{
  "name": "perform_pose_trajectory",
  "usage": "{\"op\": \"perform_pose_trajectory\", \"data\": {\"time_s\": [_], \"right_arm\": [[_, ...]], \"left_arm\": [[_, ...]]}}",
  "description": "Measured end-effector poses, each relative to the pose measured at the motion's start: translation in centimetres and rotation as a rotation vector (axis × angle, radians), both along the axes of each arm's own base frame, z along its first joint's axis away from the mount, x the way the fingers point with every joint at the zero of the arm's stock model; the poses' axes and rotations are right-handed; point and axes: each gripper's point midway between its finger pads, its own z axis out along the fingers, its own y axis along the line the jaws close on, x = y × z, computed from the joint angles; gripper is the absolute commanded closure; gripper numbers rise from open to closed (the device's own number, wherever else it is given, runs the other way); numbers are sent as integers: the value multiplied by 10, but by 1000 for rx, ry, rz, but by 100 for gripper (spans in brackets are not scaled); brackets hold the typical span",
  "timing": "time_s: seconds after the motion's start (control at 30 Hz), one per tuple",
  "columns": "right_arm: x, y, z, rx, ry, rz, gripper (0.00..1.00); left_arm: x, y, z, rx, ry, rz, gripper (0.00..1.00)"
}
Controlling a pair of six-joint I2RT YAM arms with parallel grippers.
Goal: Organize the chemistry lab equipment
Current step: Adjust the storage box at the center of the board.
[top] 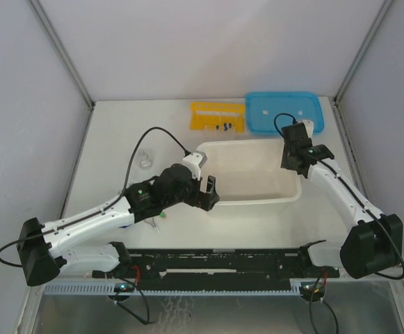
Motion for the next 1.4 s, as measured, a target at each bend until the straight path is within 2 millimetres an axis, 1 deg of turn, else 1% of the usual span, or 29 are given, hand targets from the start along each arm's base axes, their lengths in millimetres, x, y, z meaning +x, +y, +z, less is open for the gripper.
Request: {"op": "perform_pose_trajectory", "data": {"time_s": [0.2, 0.4, 0.47, 0.57, 0.67, 0.77, 0.83, 0.9, 1.0, 1.23, 1.3, 1.4], "right_arm": [[-9, 4, 6, 2, -5, 7, 65], [-23, 8, 27, 22, -60, 13, 64], [-26, 9, 36, 38, -92, 13, 62], [-29, 10, 44, 57, -120, 17, 61], [-28, 14, 39, 66, -99, 28, 61], [-25, 19, 21, 60, -36, 39, 61], [-22, 23, 5, 49, 20, 47, 61], [-19, 25, -5, 38, 52, 54, 61], [-15, 27, -3, 41, 38, 55, 61], [-16, 27, 0, 41, 29, 56, 60], [-18, 26, 5, 47, 16, 54, 60], [-22, 24, 13, 57, -3, 54, 60]], "left_arm": [[-2, 4, 0, 18, -11, 10, 0], [-1, 8, -3, 46, -18, 22, 0], [-2, 9, -4, 52, -19, 21, 0], [-3, 9, -3, 59, -26, 14, 0], [-4, 11, -2, 68, -26, 13, 0], [-5, 16, -1, 78, -26, 20, 0], [-6, 20, 0, 85, -28, 26, 0], [-6, 23, 3, 90, -35, 31, 0], [-3, 25, 10, 93, -47, 41, 0], [13, 27, 26, 88, -60, 71, 0], [19, 26, 27, 93, -59, 77, 0], [21, 24, 20, 106, -39, 68, 0]]}}
